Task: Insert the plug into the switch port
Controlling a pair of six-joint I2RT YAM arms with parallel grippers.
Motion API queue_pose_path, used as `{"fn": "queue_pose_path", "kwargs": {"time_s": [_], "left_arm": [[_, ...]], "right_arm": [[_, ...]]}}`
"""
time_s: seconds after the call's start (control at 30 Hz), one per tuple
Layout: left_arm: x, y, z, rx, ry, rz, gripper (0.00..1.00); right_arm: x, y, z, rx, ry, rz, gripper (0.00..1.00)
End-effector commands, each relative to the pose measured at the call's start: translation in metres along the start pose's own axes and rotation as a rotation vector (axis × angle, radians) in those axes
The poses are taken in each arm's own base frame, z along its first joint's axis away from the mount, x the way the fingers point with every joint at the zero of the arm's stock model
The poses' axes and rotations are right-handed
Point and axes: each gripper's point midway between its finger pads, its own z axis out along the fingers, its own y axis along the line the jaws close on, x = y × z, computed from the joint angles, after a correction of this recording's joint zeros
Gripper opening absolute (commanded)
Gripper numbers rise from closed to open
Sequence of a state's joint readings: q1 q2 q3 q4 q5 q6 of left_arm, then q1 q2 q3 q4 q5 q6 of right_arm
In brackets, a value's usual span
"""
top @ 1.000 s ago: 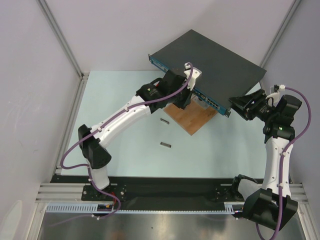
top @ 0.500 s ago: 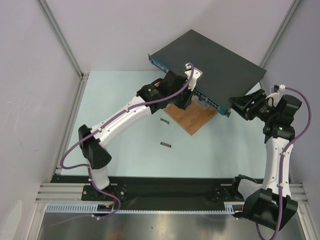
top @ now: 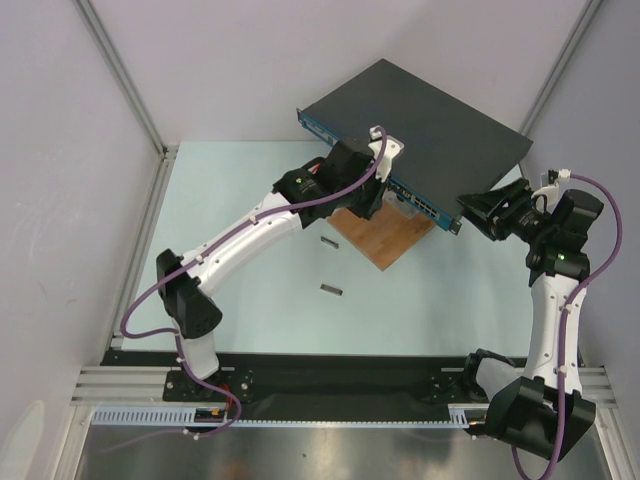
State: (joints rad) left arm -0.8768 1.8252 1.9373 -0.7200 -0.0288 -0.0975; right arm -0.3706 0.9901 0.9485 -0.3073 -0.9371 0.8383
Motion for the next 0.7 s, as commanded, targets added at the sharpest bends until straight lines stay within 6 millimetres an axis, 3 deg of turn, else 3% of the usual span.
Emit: {"fn": "queue_pose_path", "kwargs": {"time_s": [0.0,0.67], "left_arm": [[-0.036,0.004,-0.016,0.011,-0.145,-0.019,0.0],[-0.029,0.002,-0.026,0.082,-0.161,0.048,0.0]], "right_arm": [[0.003,0.011,0.005,-0.045,0.035,-0.104,0.32],[0.003,0.011,0.004,-0.043,0.037,-0.106,0.28]]}}
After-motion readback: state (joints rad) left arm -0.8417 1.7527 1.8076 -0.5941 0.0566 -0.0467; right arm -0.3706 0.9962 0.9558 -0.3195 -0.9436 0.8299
